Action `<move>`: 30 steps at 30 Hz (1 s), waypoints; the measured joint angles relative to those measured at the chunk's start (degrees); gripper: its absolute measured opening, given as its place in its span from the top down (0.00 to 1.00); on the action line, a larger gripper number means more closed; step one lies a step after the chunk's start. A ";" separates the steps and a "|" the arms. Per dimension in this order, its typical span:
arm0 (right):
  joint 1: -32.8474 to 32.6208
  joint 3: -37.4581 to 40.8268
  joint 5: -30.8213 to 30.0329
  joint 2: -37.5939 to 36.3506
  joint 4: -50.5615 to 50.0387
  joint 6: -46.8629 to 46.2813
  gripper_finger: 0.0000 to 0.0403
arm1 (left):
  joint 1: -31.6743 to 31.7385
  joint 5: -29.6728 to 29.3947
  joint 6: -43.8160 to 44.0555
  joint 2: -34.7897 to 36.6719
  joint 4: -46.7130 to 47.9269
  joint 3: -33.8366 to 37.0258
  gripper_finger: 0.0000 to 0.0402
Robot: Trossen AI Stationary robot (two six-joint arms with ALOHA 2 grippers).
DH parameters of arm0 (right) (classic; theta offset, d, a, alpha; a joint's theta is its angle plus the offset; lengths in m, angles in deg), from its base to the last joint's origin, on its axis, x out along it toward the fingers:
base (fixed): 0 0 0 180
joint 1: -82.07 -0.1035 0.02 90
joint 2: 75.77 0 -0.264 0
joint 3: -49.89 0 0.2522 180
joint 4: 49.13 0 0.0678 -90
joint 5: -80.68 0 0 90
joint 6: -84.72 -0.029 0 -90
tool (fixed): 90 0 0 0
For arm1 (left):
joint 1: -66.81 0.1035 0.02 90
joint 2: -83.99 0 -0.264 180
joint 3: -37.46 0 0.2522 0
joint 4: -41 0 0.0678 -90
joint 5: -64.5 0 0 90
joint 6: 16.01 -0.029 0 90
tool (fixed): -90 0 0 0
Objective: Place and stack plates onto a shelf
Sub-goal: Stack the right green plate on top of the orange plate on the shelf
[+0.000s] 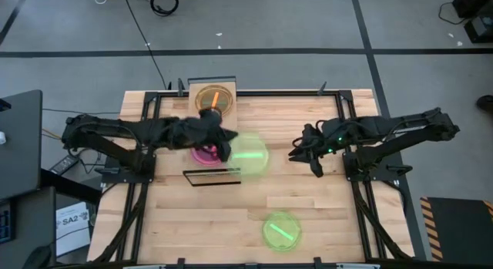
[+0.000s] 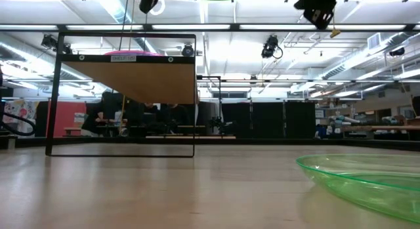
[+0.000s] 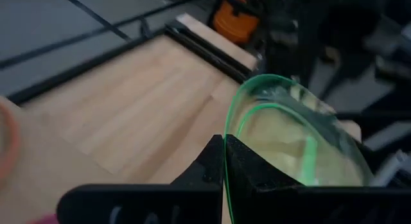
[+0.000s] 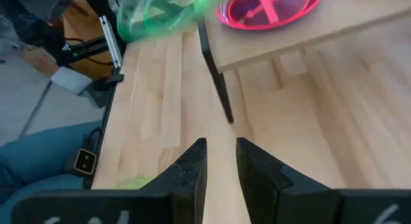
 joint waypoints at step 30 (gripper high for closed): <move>-5.77 9.34 5.27 8.35 24.19 -4.70 0.78 | 36.38 -0.22 -3.75 1.87 15.64 0.04 0.98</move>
